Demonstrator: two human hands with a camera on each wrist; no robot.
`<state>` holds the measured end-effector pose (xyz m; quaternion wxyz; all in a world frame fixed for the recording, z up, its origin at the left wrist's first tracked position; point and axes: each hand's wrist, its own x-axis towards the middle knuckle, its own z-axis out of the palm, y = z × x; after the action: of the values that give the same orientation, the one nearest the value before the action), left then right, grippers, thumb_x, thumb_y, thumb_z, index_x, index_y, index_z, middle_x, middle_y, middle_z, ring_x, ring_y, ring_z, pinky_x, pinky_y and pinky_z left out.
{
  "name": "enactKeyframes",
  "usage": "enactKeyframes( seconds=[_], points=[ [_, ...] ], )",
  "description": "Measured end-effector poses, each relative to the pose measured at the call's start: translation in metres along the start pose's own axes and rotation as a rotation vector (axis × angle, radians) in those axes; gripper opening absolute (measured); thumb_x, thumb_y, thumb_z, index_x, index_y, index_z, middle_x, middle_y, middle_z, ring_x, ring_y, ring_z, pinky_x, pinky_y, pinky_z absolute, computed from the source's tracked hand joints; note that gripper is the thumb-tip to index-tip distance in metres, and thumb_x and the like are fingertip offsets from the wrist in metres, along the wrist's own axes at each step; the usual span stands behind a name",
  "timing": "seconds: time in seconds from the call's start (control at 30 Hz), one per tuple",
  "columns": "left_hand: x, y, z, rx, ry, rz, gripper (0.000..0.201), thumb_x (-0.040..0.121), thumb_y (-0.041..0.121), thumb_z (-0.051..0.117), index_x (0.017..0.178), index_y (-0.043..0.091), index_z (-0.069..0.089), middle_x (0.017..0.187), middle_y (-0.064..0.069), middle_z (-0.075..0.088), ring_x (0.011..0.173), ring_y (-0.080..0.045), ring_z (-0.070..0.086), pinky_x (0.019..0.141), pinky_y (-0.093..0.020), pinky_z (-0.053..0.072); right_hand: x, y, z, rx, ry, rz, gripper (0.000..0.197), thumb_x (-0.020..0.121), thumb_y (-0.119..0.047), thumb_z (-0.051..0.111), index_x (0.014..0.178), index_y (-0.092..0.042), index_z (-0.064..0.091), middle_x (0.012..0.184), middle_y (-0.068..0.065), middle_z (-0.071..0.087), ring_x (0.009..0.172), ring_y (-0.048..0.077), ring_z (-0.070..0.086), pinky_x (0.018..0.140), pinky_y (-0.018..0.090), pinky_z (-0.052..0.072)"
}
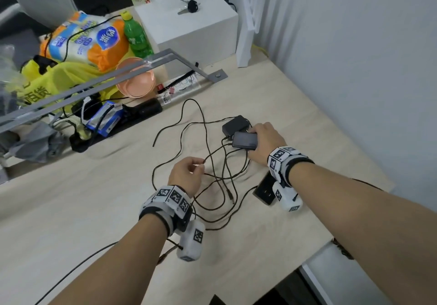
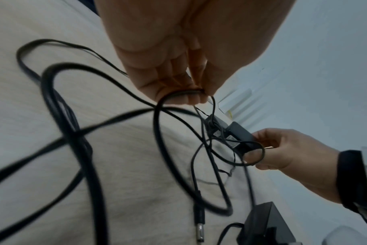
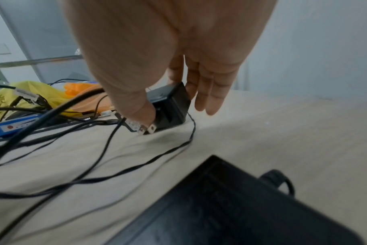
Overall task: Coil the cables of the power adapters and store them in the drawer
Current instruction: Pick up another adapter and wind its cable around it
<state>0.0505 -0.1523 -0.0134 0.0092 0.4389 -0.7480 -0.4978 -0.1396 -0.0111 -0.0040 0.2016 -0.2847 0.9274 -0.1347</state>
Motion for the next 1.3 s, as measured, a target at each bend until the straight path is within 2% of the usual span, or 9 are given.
enactKeyframes(
  seconds=[0.2, 0.37, 0.47, 0.6, 0.7, 0.77, 1.0, 1.17, 1.3],
  points=[
    [-0.015, 0.004, -0.019, 0.049, 0.001, 0.077, 0.01, 0.091, 0.032, 0.058, 0.092, 0.026, 0.066, 0.08, 0.005, 0.069, 0.079, -0.015, 0.065, 0.077, -0.032, 0.054, -0.041, -0.012, -0.033, 0.065, 0.201, -0.037, 0.05, 0.072, -0.014, 0.07, 0.115, -0.018, 0.043, 0.113, 0.004, 0.049, 0.089, 0.026, 0.055, 0.075, 0.031, 0.046],
    [-0.037, -0.007, -0.038, 0.196, -0.172, 0.127, 0.016, 0.091, 0.044, 0.056, 0.091, 0.029, 0.062, 0.072, 0.005, 0.065, 0.065, -0.014, 0.06, 0.062, -0.025, 0.044, -0.085, -0.032, -0.05, 0.093, 0.414, -0.037, 0.048, 0.071, -0.004, 0.065, 0.111, -0.016, 0.042, 0.112, 0.005, 0.047, 0.083, 0.028, 0.054, 0.072, 0.034, 0.046],
    [-0.056, -0.013, -0.047, 0.212, -0.212, 0.175, 0.03, 0.094, 0.049, 0.047, 0.094, 0.023, 0.062, 0.073, 0.002, 0.066, 0.07, -0.02, 0.063, 0.068, -0.031, 0.052, -0.112, -0.044, -0.053, 0.101, 0.484, 0.0, 0.046, 0.072, -0.006, 0.063, 0.112, -0.017, 0.043, 0.111, 0.005, 0.05, 0.083, 0.03, 0.055, 0.074, 0.037, 0.049],
    [-0.074, -0.01, -0.058, 0.097, -0.277, 0.177, 0.043, 0.093, 0.059, 0.036, 0.104, 0.022, 0.056, 0.097, 0.0, 0.066, 0.078, -0.023, 0.067, 0.066, -0.039, 0.06, -0.13, -0.052, -0.056, 0.055, 0.472, 0.032, 0.043, 0.078, -0.011, 0.061, 0.119, -0.016, 0.051, 0.116, 0.006, 0.052, 0.094, 0.031, 0.058, 0.079, 0.031, 0.043],
    [-0.08, -0.011, -0.066, 0.212, -0.297, 0.216, 0.055, 0.085, 0.067, 0.047, 0.126, 0.031, 0.05, 0.12, 0.009, 0.057, 0.103, -0.02, 0.062, 0.087, -0.032, 0.052, -0.139, -0.062, -0.066, 0.081, 0.538, 0.038, 0.036, 0.083, -0.02, 0.065, 0.115, -0.011, 0.051, 0.114, 0.009, 0.053, 0.094, 0.032, 0.058, 0.077, 0.032, 0.042],
    [-0.08, -0.014, -0.069, 0.303, -0.306, 0.226, 0.062, 0.082, 0.063, 0.057, 0.134, 0.032, 0.044, 0.126, 0.009, 0.053, 0.113, -0.017, 0.056, 0.093, -0.028, 0.044, -0.144, -0.07, -0.077, 0.18, 0.624, 0.064, 0.041, 0.083, -0.027, 0.068, 0.115, -0.009, 0.05, 0.113, 0.009, 0.055, 0.096, 0.03, 0.057, 0.076, 0.031, 0.041],
    [-0.084, -0.001, -0.068, 0.119, -0.141, 0.242, 0.046, 0.087, 0.044, 0.063, 0.128, 0.029, 0.05, 0.122, 0.007, 0.06, 0.105, -0.016, 0.06, 0.095, -0.039, 0.05, -0.154, -0.099, -0.113, 0.468, 0.833, 0.002, 0.045, 0.079, -0.036, 0.07, 0.112, -0.016, 0.048, 0.103, 0.002, 0.06, 0.09, 0.023, 0.059, 0.081, 0.04, 0.052],
    [-0.091, 0.04, -0.061, 0.085, -0.132, 0.335, 0.058, 0.084, 0.046, 0.067, 0.135, 0.033, 0.043, 0.124, 0.012, 0.054, 0.114, -0.013, 0.055, 0.098, -0.038, 0.047, -0.165, -0.109, -0.141, 0.605, 0.911, -0.077, 0.038, 0.08, -0.034, 0.07, 0.105, -0.02, 0.046, 0.095, -0.002, 0.06, 0.08, 0.017, 0.059, 0.075, 0.034, 0.053],
    [-0.102, 0.069, -0.042, 0.221, -0.191, 0.378, 0.058, 0.088, 0.04, 0.063, 0.14, 0.029, 0.038, 0.111, 0.012, 0.061, 0.1, -0.011, 0.059, 0.076, -0.023, 0.045, -0.177, -0.108, -0.174, 0.661, 0.961, -0.165, 0.037, 0.079, -0.031, 0.071, 0.105, -0.019, 0.047, 0.089, -0.008, 0.058, 0.077, 0.014, 0.058, 0.071, 0.029, 0.052]
  ],
)
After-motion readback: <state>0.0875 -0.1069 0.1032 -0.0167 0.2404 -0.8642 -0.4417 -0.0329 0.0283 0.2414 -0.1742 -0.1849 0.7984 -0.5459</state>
